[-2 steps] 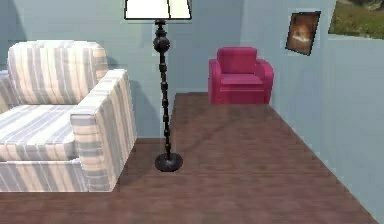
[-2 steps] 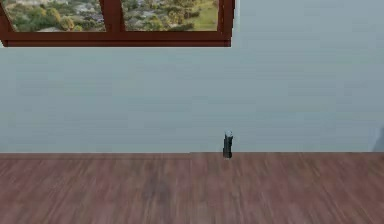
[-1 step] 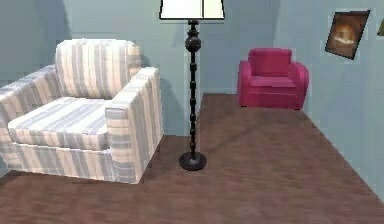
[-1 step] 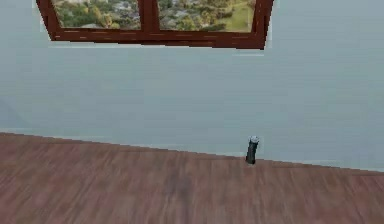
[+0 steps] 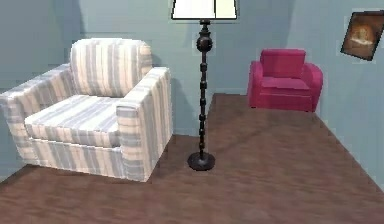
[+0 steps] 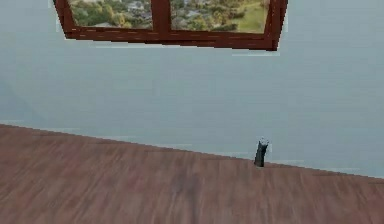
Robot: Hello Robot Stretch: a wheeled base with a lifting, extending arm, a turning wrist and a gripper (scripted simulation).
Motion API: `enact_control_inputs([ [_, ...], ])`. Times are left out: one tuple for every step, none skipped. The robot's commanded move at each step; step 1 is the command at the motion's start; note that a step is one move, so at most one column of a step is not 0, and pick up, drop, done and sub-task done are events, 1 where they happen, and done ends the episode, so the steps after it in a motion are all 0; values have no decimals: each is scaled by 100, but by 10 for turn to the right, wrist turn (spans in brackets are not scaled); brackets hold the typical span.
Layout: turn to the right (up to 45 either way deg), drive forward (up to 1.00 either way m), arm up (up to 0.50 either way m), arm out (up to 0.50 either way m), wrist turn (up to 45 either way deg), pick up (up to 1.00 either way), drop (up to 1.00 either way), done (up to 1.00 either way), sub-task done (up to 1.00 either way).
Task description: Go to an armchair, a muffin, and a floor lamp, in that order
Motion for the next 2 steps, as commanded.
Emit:
enact_control_inputs([
  [0,75,0,0,0,0,0,0,0],
  [-360,0,0,0,0,0,0,0,0],
])
